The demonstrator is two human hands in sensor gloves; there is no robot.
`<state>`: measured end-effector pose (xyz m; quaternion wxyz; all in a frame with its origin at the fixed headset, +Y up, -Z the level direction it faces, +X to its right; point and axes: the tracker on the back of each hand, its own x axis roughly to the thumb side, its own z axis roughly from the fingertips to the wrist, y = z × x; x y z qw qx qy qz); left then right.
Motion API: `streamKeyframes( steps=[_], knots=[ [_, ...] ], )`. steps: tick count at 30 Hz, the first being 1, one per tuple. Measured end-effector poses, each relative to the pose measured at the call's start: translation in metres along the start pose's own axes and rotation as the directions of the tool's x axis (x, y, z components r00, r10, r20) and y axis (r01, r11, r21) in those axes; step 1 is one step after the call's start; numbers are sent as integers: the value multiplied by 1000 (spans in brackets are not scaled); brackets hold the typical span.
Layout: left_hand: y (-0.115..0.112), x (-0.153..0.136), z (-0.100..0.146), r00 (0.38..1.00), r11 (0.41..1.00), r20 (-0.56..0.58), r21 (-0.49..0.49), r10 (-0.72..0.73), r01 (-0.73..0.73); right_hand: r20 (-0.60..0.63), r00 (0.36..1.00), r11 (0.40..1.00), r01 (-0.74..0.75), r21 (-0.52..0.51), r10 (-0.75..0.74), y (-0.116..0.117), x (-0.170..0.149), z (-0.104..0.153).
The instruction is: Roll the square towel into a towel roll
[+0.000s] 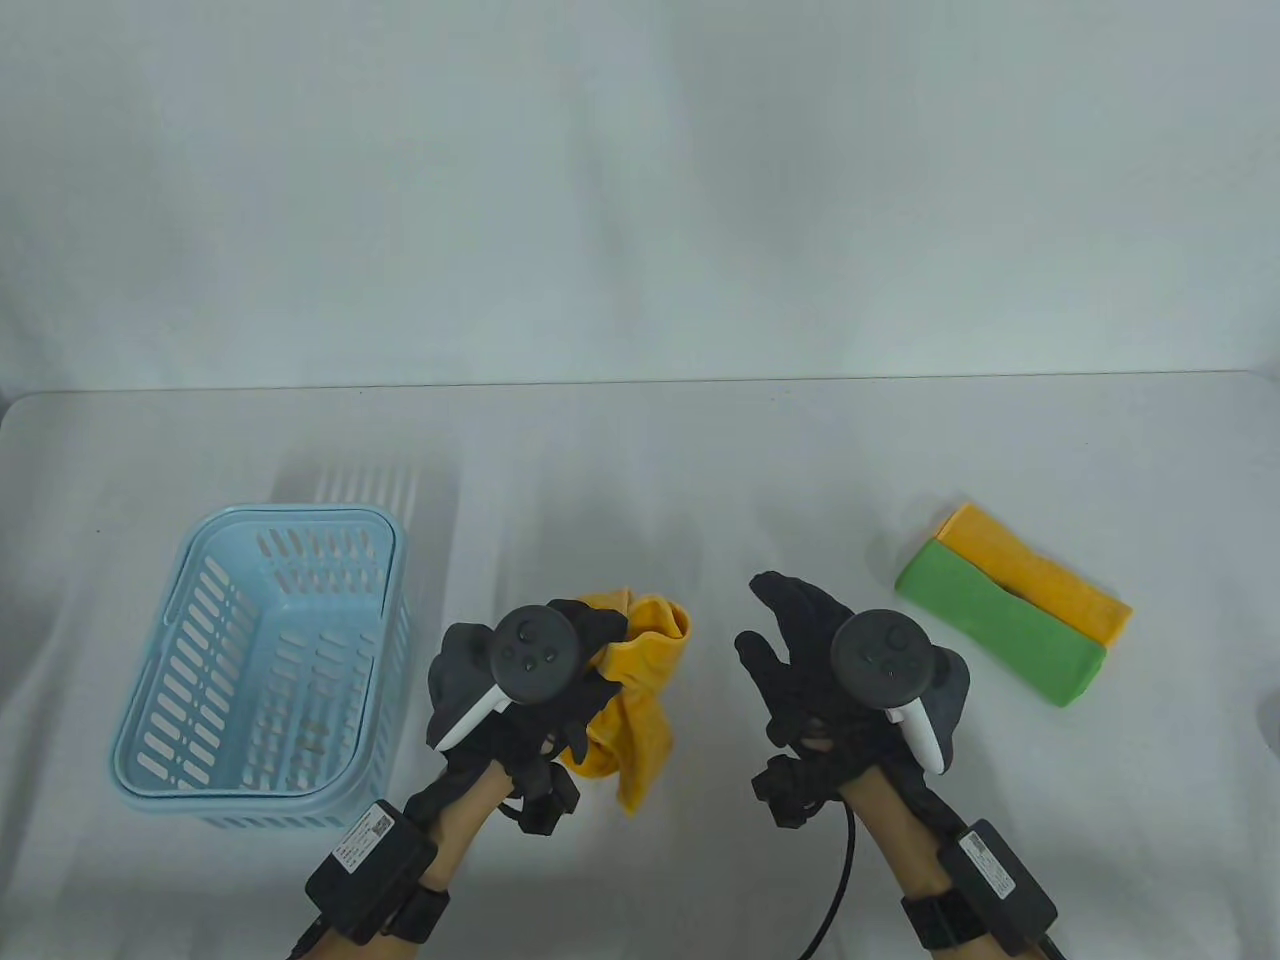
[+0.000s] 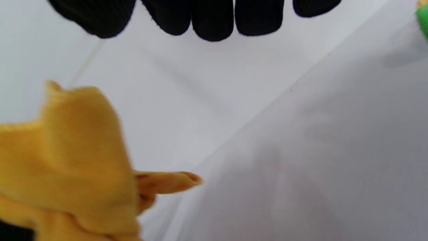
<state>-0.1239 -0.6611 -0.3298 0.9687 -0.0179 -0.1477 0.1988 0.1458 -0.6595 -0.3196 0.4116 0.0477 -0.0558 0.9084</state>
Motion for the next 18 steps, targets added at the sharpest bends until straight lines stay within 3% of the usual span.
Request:
streamKeyframes(
  steps=[8, 18],
  knots=[
    [-14, 20, 3, 990, 991, 61, -4, -130, 130, 48, 998, 999, -29, 42, 27, 9, 18, 5],
    [-21, 36, 5, 975, 981, 105, 3, -195, 195, -22, 994, 993, -103, 53, 105, 20, 17, -1]
  ],
)
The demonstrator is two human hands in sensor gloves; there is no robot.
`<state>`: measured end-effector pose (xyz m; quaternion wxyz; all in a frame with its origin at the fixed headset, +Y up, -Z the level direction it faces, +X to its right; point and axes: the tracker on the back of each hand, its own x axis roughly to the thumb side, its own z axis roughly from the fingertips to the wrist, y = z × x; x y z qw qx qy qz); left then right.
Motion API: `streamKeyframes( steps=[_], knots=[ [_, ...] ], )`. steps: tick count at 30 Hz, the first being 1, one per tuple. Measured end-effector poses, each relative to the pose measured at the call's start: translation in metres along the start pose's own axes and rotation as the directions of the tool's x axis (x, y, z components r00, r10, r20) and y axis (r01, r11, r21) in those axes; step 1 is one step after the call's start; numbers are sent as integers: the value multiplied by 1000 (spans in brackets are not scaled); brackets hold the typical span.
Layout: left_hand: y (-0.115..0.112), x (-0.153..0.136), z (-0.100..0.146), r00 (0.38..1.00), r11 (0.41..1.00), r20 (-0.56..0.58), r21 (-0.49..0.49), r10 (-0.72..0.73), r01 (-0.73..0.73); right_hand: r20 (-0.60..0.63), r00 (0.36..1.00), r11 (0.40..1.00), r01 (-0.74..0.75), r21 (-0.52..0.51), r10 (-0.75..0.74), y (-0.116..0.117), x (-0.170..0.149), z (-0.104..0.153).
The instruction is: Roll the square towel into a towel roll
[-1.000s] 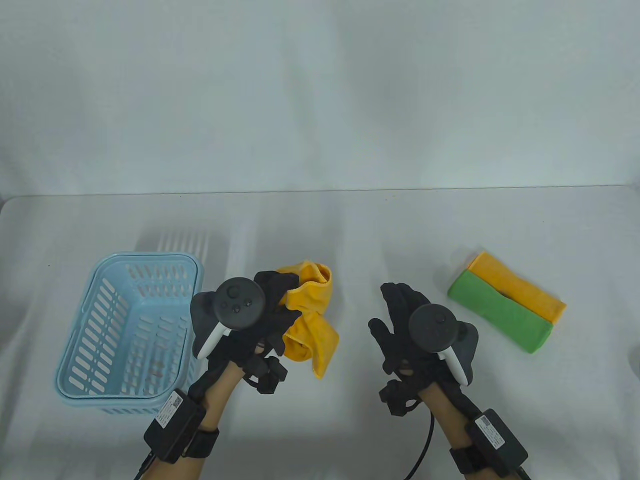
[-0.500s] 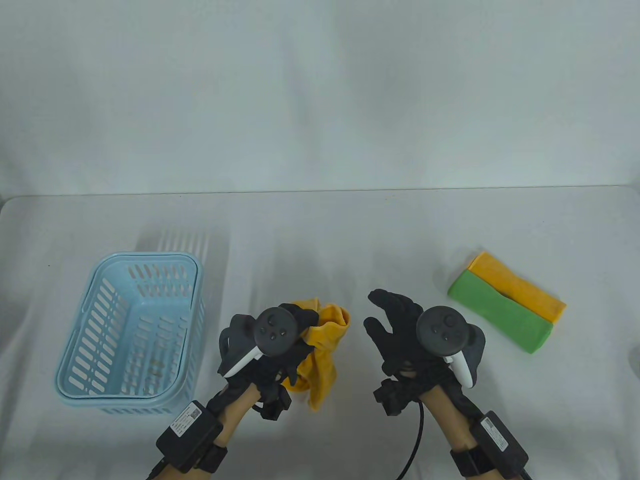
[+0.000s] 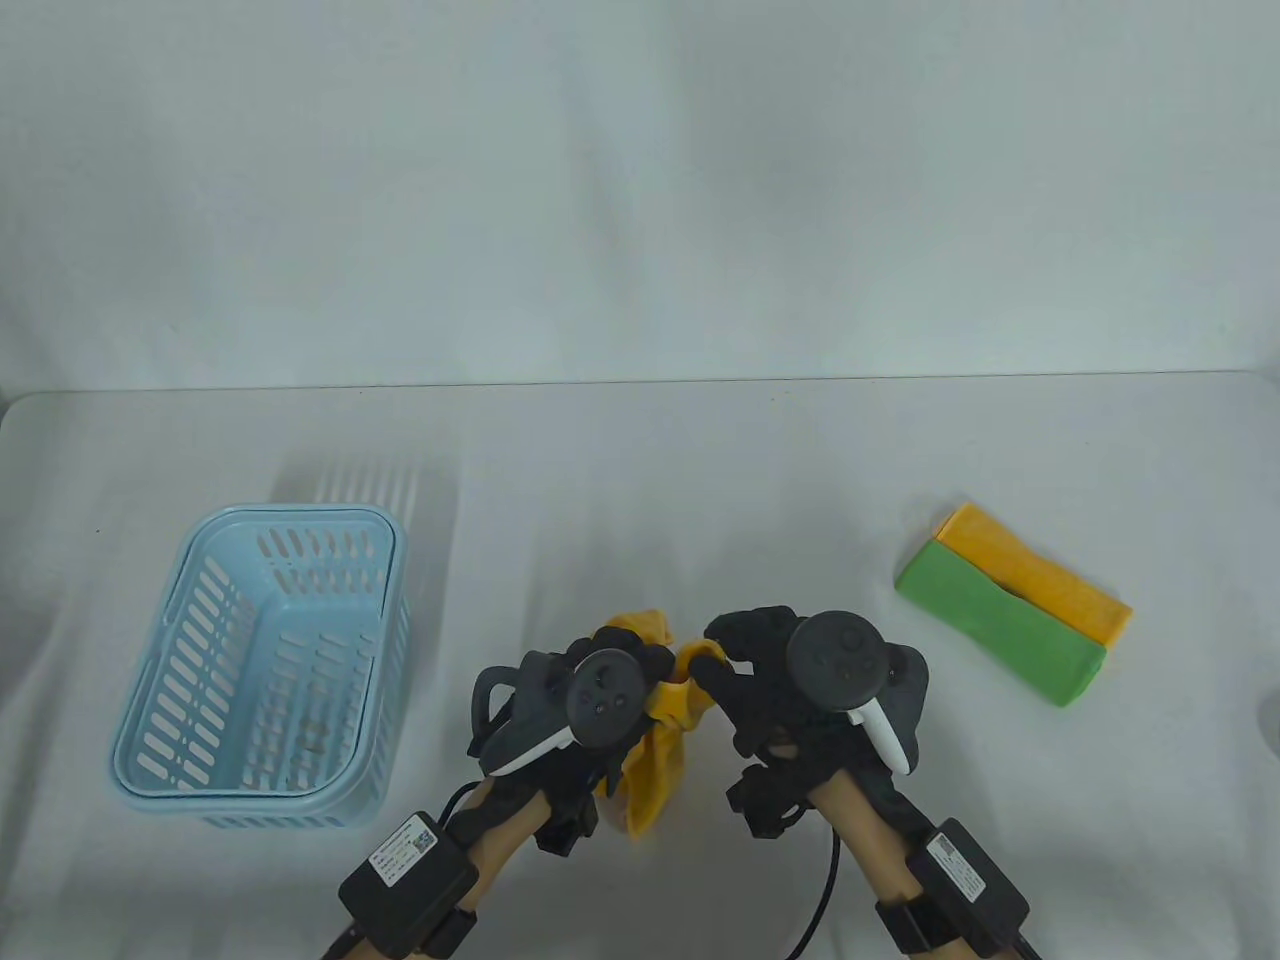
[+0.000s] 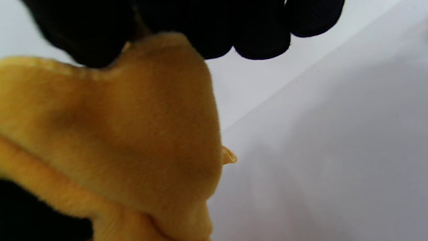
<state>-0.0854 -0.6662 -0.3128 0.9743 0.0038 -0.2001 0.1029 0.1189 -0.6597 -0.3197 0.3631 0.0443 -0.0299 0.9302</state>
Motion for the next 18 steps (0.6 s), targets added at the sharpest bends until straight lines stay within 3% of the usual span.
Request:
streamKeyframes(
  steps=[13, 18],
  knots=[
    [-7, -8, -9, 998, 999, -62, -39, 20, -22, -2, 997, 996, 76, -54, -76, -5, 6, -8],
    [-6, -14, -9, 996, 997, -82, -58, 43, -48, -34, 988, 988, 152, -35, -153, -18, 14, -19]
  ],
)
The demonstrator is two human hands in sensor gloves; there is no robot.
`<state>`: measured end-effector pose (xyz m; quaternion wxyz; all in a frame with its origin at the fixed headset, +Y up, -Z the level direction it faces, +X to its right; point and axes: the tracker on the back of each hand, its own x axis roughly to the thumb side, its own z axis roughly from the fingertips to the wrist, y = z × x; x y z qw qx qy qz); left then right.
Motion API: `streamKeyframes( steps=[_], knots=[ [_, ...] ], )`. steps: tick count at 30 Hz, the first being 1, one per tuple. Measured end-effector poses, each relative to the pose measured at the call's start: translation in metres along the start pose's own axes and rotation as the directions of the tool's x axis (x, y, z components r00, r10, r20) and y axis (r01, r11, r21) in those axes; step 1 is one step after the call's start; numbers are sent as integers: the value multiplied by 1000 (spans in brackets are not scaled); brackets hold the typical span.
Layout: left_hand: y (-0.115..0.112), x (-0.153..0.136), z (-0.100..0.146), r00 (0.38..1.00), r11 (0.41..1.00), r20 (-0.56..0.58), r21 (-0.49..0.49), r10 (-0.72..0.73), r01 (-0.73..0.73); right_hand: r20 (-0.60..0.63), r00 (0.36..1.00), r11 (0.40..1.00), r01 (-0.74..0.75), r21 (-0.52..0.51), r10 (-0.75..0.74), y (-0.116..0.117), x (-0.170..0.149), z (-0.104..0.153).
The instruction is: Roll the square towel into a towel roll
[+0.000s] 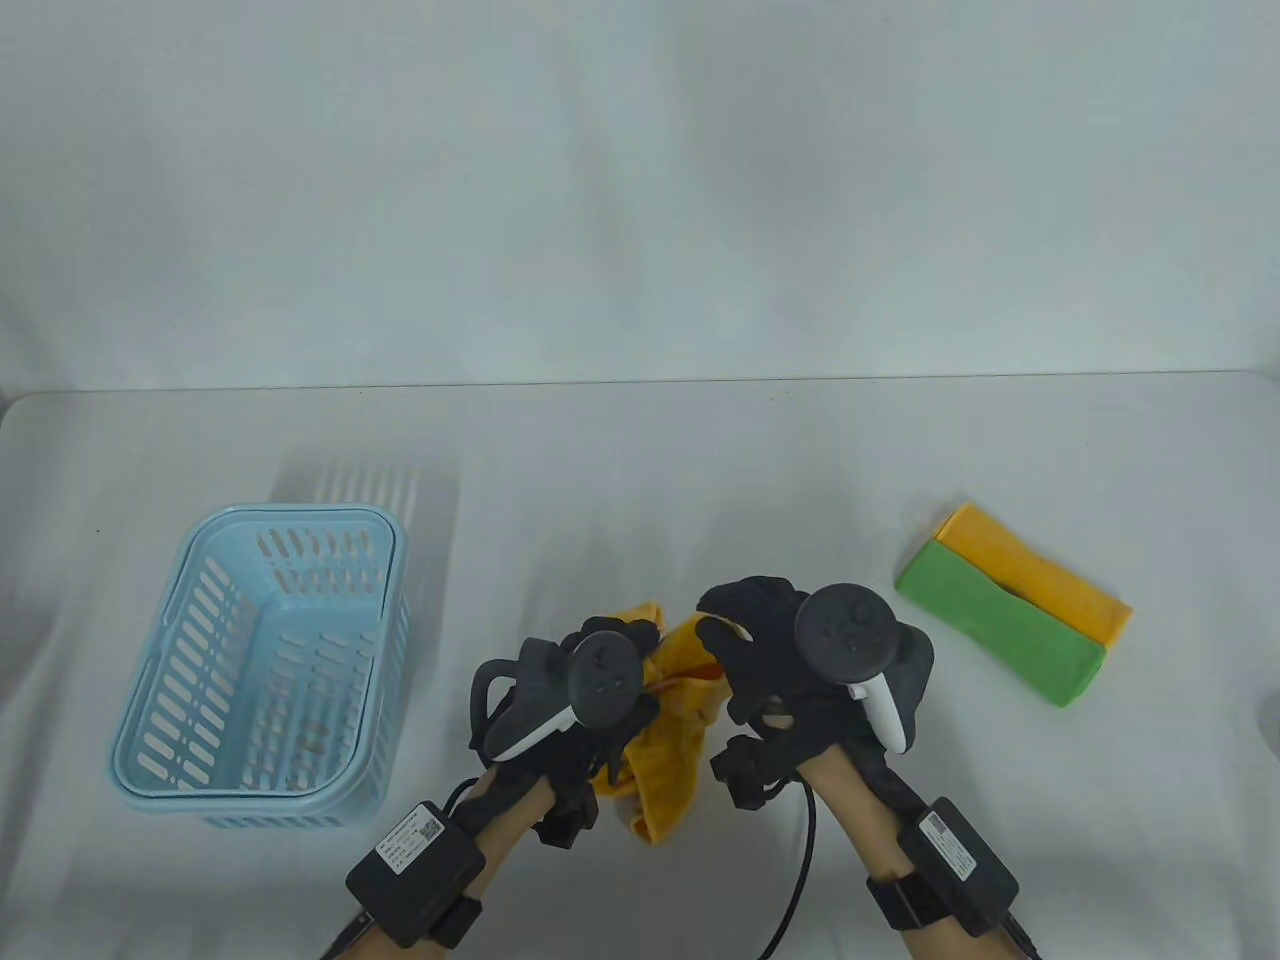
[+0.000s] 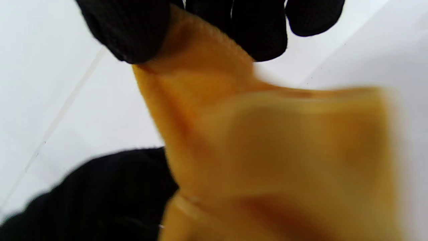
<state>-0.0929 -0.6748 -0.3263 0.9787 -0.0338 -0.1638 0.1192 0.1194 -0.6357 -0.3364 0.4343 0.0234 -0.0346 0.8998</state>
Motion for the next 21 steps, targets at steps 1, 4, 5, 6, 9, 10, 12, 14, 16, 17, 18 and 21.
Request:
streamKeyframes(
  steps=[1, 4, 5, 6, 9, 10, 12, 14, 16, 17, 18, 21],
  knots=[
    [0, -1, 1, 1000, 1000, 0, -5, 7, -7, -19, 1000, 1000, 17, 13, -17, -3, 2, -4],
    [5, -7, 4, 1000, 1000, -9, 3, 24, -24, -73, 996, 997, 61, 52, -57, -13, 7, -16],
    [7, -9, 5, 999, 999, -14, 10, 33, -33, -87, 995, 996, 63, 58, -58, -17, 10, -19],
    [11, -12, 6, 999, 999, -20, 20, 46, -46, -95, 994, 996, 60, 61, -54, -21, 12, -22],
    [20, -20, 10, 994, 993, -46, 64, 103, -100, -93, 996, 998, 21, 56, -16, -33, 23, -28],
    [24, -23, 10, 991, 990, -56, 78, 125, -121, -87, 996, 999, 6, 46, -2, -38, 27, -29],
    [28, -29, 11, 983, 982, -81, 101, 167, -159, -76, 997, 1000, -15, 25, 17, -46, 36, -33],
    [32, -34, 12, 976, 976, -94, 109, 199, -188, -65, 998, 1000, -25, 15, 26, -54, 45, -35],
    [34, -40, 13, 970, 972, -107, 118, 217, -204, -49, 998, 999, -33, 0, 33, -63, 56, -37],
    [35, -41, 13, 969, 971, -109, 120, 222, -208, -43, 999, 999, -33, -3, 33, -66, 61, -38],
    [36, -43, 13, 967, 968, -112, 125, 231, -217, -31, 999, 999, -33, -4, 33, -70, 67, -39],
    [39, -48, 13, 961, 963, -120, 137, 248, -231, 15, 999, 999, -48, -16, 48, -81, 87, -39]
  ],
)
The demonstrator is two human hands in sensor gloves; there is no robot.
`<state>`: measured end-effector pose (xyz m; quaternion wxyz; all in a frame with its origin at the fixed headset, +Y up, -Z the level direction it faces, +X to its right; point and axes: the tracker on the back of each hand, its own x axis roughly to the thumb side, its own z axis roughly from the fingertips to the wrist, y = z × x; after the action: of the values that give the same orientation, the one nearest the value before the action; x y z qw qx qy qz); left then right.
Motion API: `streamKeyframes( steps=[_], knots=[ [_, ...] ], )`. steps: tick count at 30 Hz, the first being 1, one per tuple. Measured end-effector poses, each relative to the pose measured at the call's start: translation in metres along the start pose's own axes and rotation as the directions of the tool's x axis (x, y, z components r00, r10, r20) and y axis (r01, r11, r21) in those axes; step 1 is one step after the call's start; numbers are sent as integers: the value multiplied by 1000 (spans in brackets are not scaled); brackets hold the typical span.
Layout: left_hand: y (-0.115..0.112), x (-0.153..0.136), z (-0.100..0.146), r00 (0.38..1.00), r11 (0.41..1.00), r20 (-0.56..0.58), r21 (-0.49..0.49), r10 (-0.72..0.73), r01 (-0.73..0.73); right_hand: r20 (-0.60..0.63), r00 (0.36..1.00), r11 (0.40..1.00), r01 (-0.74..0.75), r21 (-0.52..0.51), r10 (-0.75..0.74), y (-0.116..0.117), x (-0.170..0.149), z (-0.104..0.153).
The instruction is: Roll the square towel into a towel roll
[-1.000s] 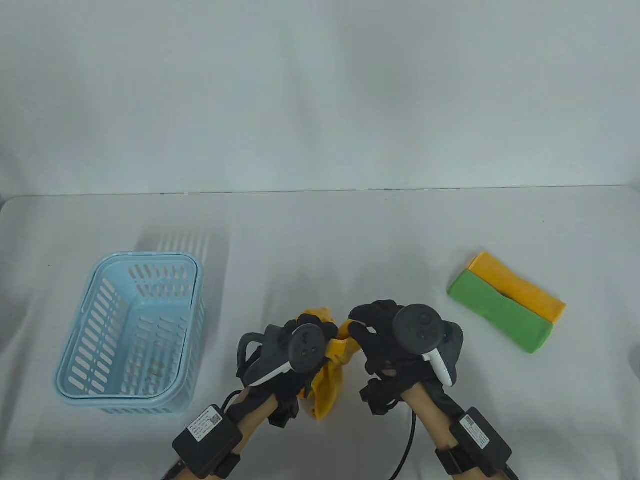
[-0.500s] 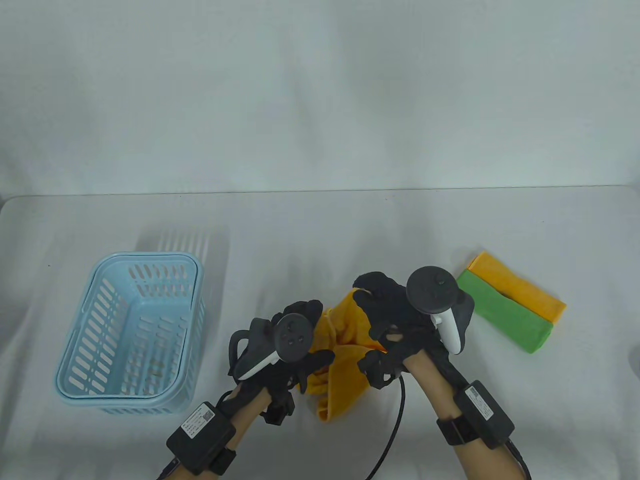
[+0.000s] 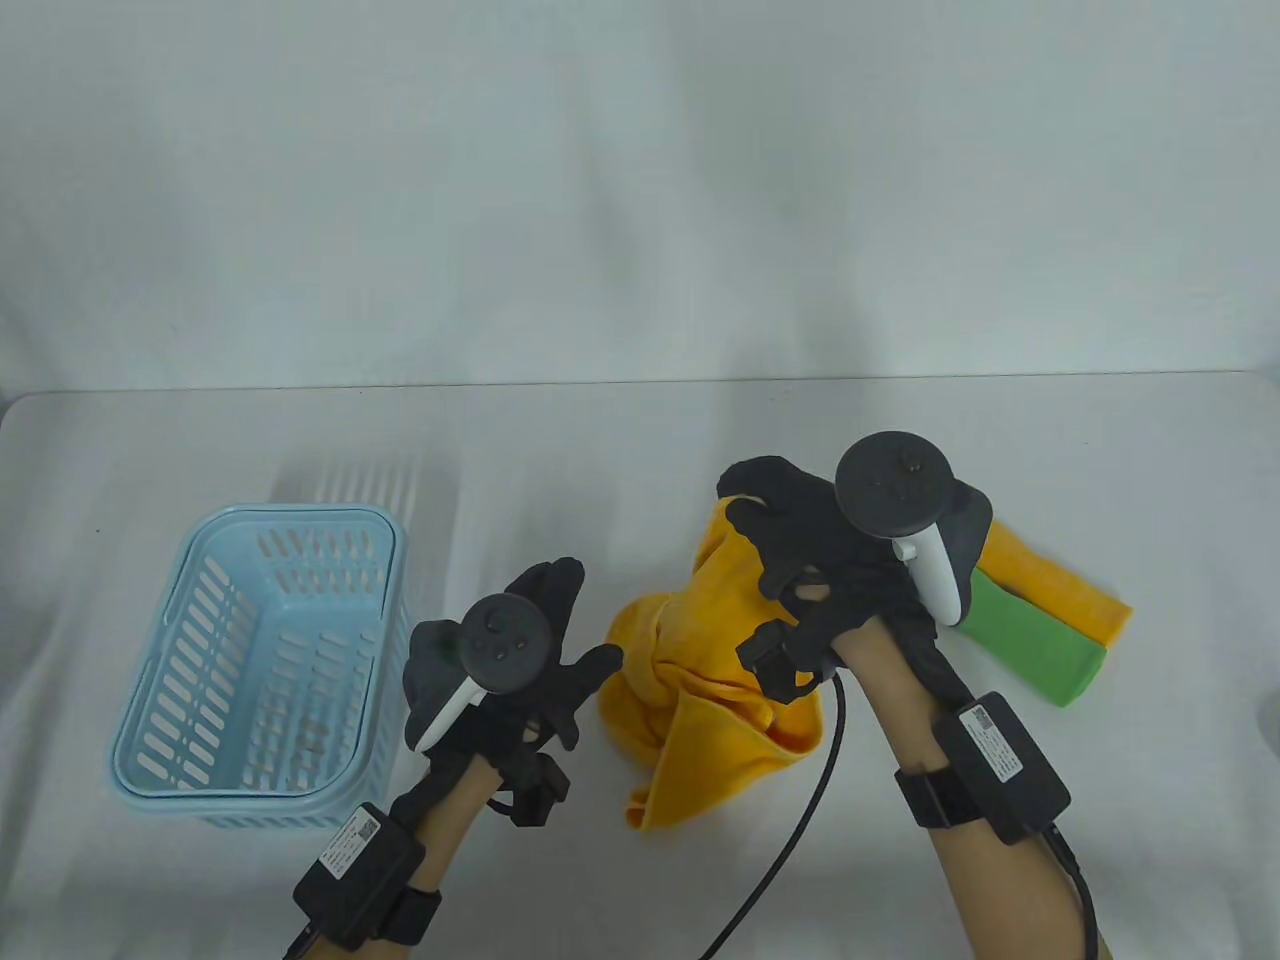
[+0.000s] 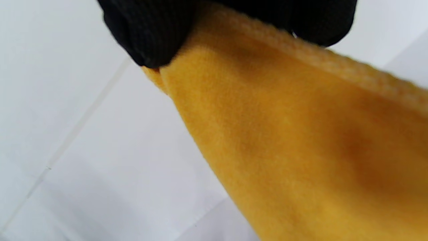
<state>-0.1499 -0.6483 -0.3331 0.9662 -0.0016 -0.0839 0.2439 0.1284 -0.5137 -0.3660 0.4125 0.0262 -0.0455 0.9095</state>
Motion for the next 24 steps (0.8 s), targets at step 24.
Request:
streamKeyframes(
  steps=[24],
  knots=[
    [5, -6, 0, 999, 999, -20, -10, 35, -35, 151, 988, 997, -20, -81, 32, -43, 76, 5]
  ],
)
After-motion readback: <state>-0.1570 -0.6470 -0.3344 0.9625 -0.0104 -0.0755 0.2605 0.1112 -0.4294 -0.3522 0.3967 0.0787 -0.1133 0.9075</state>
